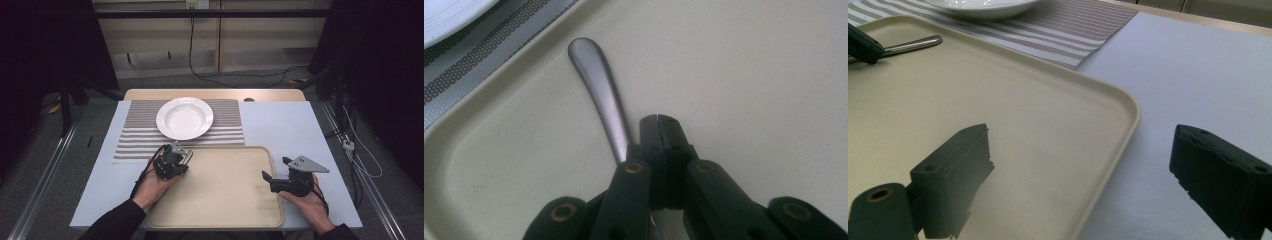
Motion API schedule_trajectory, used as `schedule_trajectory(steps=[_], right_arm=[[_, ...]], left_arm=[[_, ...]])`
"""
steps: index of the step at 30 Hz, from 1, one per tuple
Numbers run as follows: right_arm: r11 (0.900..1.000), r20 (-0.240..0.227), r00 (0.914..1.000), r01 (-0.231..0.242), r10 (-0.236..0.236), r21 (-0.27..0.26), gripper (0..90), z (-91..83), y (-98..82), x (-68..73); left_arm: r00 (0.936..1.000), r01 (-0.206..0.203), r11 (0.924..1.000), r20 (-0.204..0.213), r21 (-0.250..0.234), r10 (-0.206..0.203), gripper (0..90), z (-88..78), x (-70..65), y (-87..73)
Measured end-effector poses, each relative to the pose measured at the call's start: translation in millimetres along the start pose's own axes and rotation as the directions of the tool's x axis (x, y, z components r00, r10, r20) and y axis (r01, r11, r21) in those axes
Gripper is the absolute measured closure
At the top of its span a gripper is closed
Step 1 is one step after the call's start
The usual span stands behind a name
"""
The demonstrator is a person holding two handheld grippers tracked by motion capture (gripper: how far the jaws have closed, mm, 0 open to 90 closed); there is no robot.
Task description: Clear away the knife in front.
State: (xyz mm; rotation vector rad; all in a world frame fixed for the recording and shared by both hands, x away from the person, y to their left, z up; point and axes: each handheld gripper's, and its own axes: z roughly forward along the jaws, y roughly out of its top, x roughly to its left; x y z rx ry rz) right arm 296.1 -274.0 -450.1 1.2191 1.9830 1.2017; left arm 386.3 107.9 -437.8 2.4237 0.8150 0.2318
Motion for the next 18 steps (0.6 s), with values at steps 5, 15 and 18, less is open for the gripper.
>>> schedule_trajectory(steps=[5, 15, 18], right_arm=[[1.0, 0.001, 1.0, -0.003, 0.003, -0.001, 9.7, -0.4, 0.0, 0.5], [1.0, 0.0, 1.0, -0.004, 0.004, 0.001, 9.7, 0.0, 0.0, 0.3], [1.0, 0.001, 1.0, -0.005, 0.005, 0.001, 9.7, -0.2, 0.0, 0.4]], left_arm=[[1.0, -0.003, 1.0, 0.0, 0.005, 0.003, 90.0, -1.8, 2.6, -1.4], [0.9999, 0.012, 0.9998, 0.001, 0.017, -0.012, 90.0, -4.4, 8.4, -3.5], [0.9996, 0.026, 0.9995, 0.013, 0.019, -0.026, 90.0, -5.0, 10.3, -4.3]])
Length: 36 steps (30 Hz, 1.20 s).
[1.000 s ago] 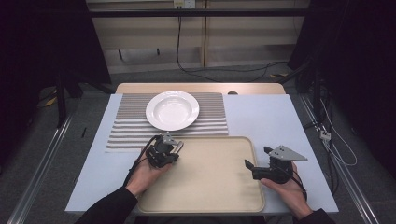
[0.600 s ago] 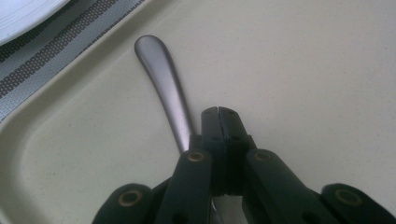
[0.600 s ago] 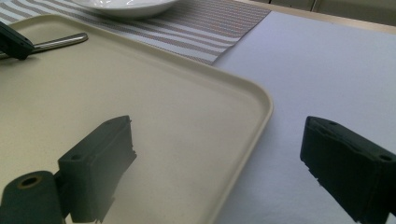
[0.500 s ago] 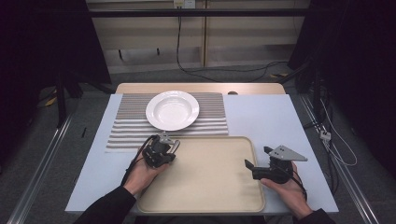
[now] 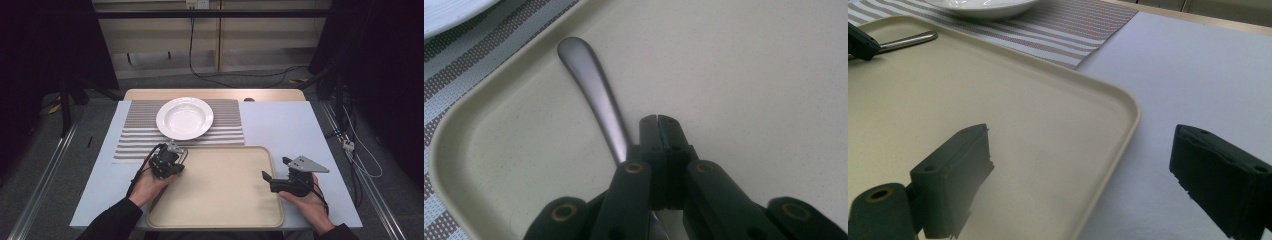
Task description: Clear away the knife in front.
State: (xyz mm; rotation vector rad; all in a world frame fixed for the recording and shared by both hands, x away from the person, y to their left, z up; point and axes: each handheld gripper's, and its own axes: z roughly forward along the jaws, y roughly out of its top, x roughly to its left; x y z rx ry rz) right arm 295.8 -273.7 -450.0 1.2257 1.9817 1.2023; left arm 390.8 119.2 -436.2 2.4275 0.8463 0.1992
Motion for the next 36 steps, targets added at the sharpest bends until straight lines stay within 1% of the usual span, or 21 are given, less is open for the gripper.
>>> schedule_trajectory(steps=[5, 9, 11, 14, 21, 24, 26, 31, 32, 34, 36], right_arm=[[1.0, 0.0, 1.0, 0.0, 0.0, 0.001, 9.7, 0.0, 0.0, -0.1], [1.0, 0.0, 1.0, 0.001, -0.001, 0.0, 9.8, 0.1, 0.0, -0.3], [1.0, 0.0, 1.0, 0.002, -0.002, 0.0, 9.8, 0.1, 0.0, -0.1], [1.0, 0.001, 1.0, 0.003, -0.003, 0.001, 9.8, 0.3, 0.0, -0.3], [1.0, 0.002, 1.0, 0.003, -0.003, -0.001, 9.8, 0.7, 0.1, -0.1], [1.0, 0.001, 1.0, 0.003, -0.003, -0.001, 9.8, 0.8, 0.1, -0.3], [1.0, 0.001, 1.0, 0.003, -0.003, 0.0, 9.8, 0.8, 0.2, 0.0], [1.0, 0.001, 1.0, 0.002, -0.002, 0.002, 9.8, 1.2, 0.3, 0.0], [1.0, 0.0, 1.0, 0.002, -0.002, 0.003, 9.8, 1.2, 0.3, 0.0], [1.0, 0.0, 1.0, 0.002, -0.002, 0.003, 9.8, 1.2, 0.3, 0.2], [1.0, 0.0, 1.0, 0.002, -0.002, 0.002, 9.8, 1.3, 0.3, 0.2]], left_arm=[[0.9997, -0.016, 0.9998, -0.017, 0.012, 0.016, 90.0, -1.6, 1.2, -0.1], [0.9998, -0.01, 0.9999, -0.018, 0.012, 0.01, 90.0, -2.3, 2.2, -1.1], [0.9998, -0.005, 0.9999, -0.018, 0.016, 0.005, 90.0, -3.0, 3.3, -1.7], [0.9998, 0.016, 0.9998, -0.01, 0.014, -0.016, 90.0, -3.3, 5.3, -2.5], [0.9994, 0.032, 0.9994, -0.015, 0.017, -0.032, 90.0, -5.6, 7.8, -5.4], [0.9985, 0.052, 0.9985, -0.017, 0.015, -0.052, 90.0, -7.5, 10.2, -8.2], [0.9979, 0.06, 0.9982, -0.025, 0.005, -0.06, 90.0, -8.6, 11.2, -10.9], [0.9966, 0.081, 0.9967, -0.016, -0.004, -0.081, 90.0, -11.7, 14.3, -16.5], [0.9968, 0.078, 0.997, -0.02, -0.003, -0.078, 90.0, -12.3, 14.9, -17.0], [0.9965, 0.083, 0.9966, -0.014, -0.005, -0.083, 90.0, -12.6, 14.9, -17.9], [0.9962, 0.085, 0.9964, -0.021, -0.006, -0.085, 90.0, -13.4, 15.1, -18.6]])
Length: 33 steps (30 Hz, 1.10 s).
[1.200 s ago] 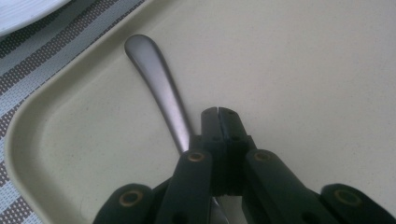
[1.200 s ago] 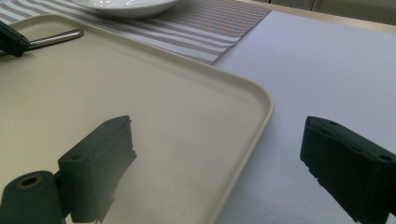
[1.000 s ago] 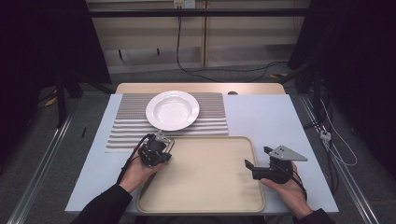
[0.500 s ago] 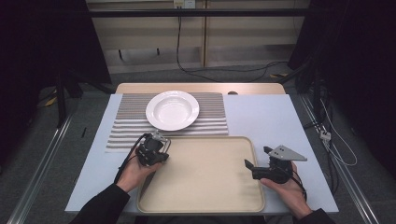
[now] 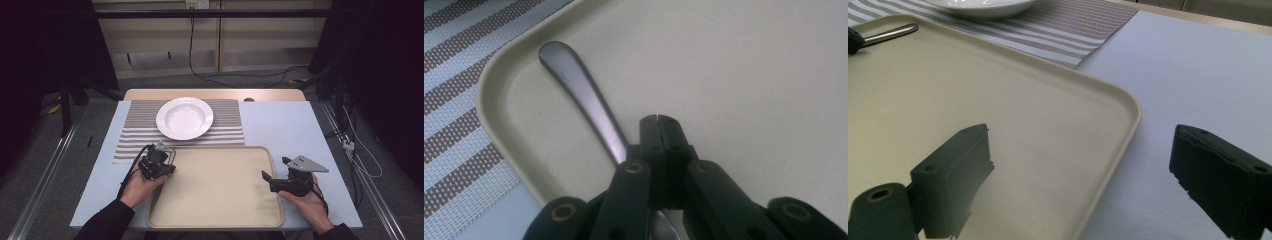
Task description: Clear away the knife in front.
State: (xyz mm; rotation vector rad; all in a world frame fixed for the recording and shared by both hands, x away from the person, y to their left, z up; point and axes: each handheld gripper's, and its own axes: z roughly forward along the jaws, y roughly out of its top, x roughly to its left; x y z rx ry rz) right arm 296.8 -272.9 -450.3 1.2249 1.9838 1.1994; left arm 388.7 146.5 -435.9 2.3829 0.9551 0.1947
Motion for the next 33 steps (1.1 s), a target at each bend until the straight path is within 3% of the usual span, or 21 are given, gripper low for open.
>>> schedule_trajectory(steps=[26, 33], right_arm=[[1.0, 0.0, 1.0, -0.001, 0.001, 0.004, 9.7, 0.4, 0.0, 0.0], [1.0, -0.001, 1.0, -0.001, 0.001, 0.005, 9.8, 0.5, 0.0, -0.1]], left_arm=[[0.9996, 0.002, 1.0, -0.028, -0.004, -0.002, 90.0, -8.4, 2.8, -11.7], [0.9996, 0.019, 0.9942, -0.02, -0.105, -0.022, 84.9, -17.9, 3.4, -12.3]])
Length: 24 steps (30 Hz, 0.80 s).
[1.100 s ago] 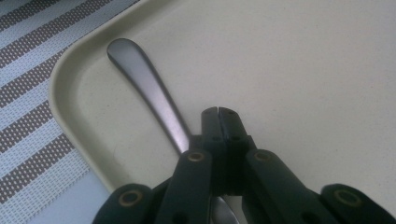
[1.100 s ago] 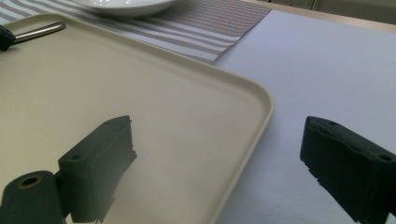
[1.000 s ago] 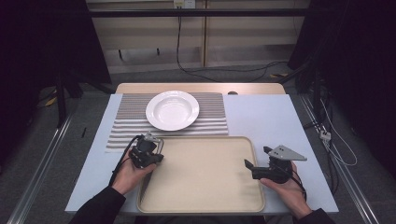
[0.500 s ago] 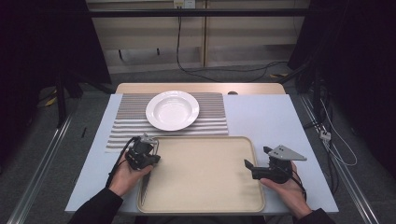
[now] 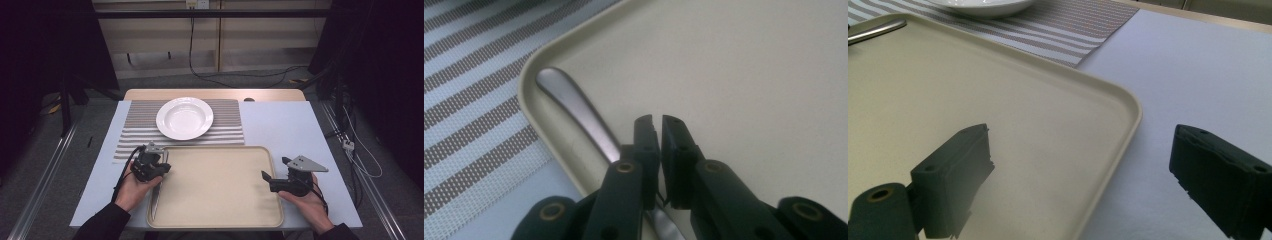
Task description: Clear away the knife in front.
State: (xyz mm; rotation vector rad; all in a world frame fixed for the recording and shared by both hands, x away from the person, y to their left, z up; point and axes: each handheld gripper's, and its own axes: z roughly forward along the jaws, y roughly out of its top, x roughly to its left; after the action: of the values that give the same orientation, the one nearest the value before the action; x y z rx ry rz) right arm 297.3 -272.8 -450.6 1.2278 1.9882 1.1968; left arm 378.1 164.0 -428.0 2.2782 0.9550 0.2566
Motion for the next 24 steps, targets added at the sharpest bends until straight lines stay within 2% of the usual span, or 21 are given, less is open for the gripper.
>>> schedule_trajectory(steps=[3, 7, 9, 11, 15, 18, 20, 22, 24], right_arm=[[1.0, -0.001, 1.0, 0.0, 0.0, -0.001, 9.8, -0.1, 0.1, 0.1], [1.0, -0.001, 1.0, 0.001, -0.001, -0.002, 9.8, -0.2, 0.1, 0.2], [1.0, -0.001, 1.0, 0.0, 0.0, -0.001, 9.9, 0.1, 0.1, 0.0], [1.0, -0.001, 1.0, -0.001, 0.001, 0.0, 9.9, 0.3, 0.1, 0.0], [1.0, -0.001, 1.0, -0.002, 0.002, 0.0, 9.8, 0.3, 0.1, -0.2], [1.0, -0.001, 1.0, -0.001, 0.001, 0.0, 9.8, 0.4, 0.1, -0.3], [1.0, -0.001, 1.0, -0.003, 0.003, 0.001, 9.9, 0.4, 0.1, -0.3], [1.0, -0.001, 1.0, -0.004, 0.004, 0.0, 9.8, 0.4, 0.0, -0.5], [1.0, 0.0, 1.0, -0.006, 0.006, 0.0, 9.8, 0.3, 0.0, -0.7]], left_arm=[[0.9999, -0.013, 0.9992, 0.006, -0.037, 0.013, 76.3, -1.5, -2.0, 0.7], [1.0, 0.007, 0.9951, 0.004, -0.099, -0.007, 49.6, -4.4, -4.4, 2.1], [1.0, 0.003, 0.993, -0.005, -0.118, -0.004, 38.4, -6.2, -3.7, 3.1], [0.9999, 0.011, 0.9905, -0.01, -0.137, -0.013, 28.1, -7.6, -3.5, 3.2], [0.9987, 0.051, 0.9874, 0.007, -0.15, -0.051, 13.8, -10.9, -3.5, 3.7], [0.9995, 0.031, 0.9846, 0.012, -0.172, -0.03, 9.0, -17.6, -3.8, 3.7], [0.9998, 0.016, 0.9801, 0.015, -0.198, -0.013, 6.1, -23.1, -4.3, 3.1], [1.0, -0.004, 0.9749, -0.006, -0.222, 0.003, 6.1, -27.7, -5.4, 1.8], [0.9998, -0.018, 0.9742, 0.006, -0.225, 0.02, 6.5, -29.6, -5.7, 1.3]])
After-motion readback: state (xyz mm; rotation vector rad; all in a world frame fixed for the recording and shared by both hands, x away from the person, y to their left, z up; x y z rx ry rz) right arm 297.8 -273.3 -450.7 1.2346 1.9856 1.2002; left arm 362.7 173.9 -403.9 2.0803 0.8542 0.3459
